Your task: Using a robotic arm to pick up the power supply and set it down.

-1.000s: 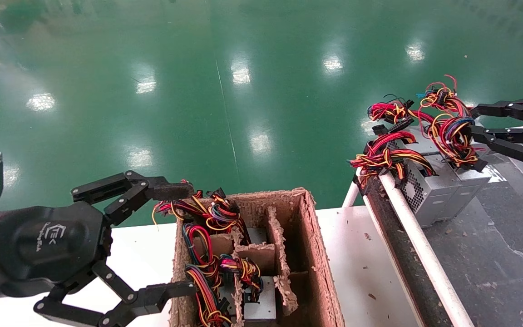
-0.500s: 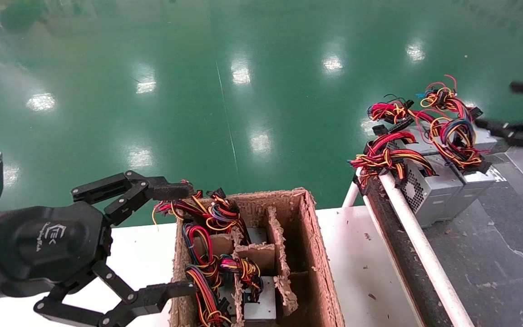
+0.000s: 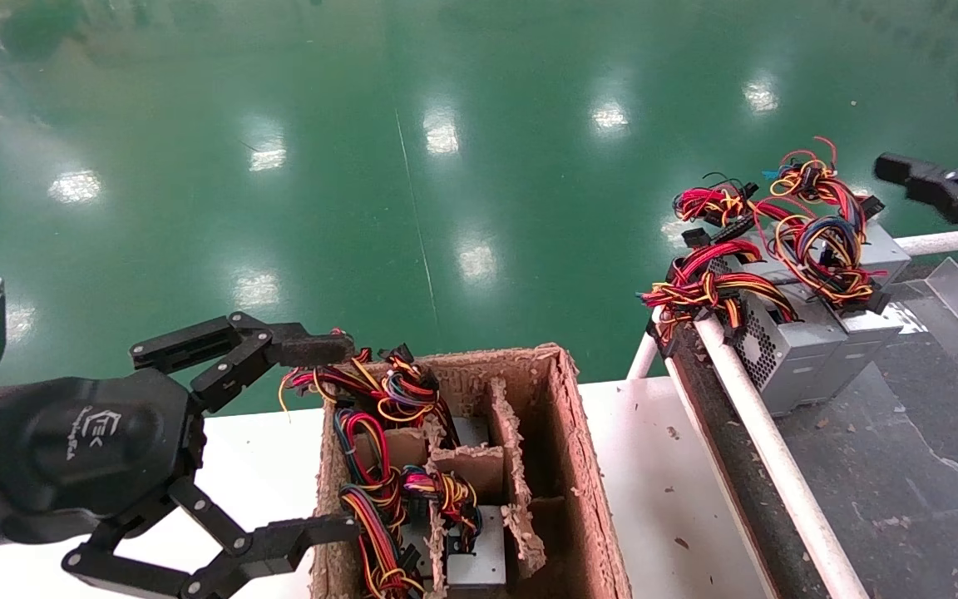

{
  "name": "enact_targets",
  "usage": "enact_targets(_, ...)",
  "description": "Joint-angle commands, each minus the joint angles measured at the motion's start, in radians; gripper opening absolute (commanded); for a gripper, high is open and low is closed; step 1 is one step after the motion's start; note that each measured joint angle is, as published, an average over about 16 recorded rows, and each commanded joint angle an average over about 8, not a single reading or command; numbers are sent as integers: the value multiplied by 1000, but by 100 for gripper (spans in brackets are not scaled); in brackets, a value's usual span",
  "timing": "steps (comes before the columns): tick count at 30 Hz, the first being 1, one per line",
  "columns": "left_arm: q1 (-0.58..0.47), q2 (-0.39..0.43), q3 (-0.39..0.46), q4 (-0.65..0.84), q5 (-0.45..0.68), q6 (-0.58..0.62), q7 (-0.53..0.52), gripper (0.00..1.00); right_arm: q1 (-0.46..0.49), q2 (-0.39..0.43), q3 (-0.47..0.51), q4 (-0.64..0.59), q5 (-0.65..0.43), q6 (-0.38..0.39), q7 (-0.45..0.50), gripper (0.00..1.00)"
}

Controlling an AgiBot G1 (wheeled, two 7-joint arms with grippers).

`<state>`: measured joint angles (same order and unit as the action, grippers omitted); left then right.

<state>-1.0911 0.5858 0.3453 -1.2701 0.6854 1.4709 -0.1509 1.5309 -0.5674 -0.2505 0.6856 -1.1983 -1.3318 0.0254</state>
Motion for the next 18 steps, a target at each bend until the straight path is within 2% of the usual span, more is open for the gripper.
enact_targets(1,0,0,0,0,0,0,0,100,-17,-2,-1,22,17,-6,6,100)
enact_targets(18,0,0,0,0,0,0,0,100,-164,-16,-10,215,168,-59,58,100)
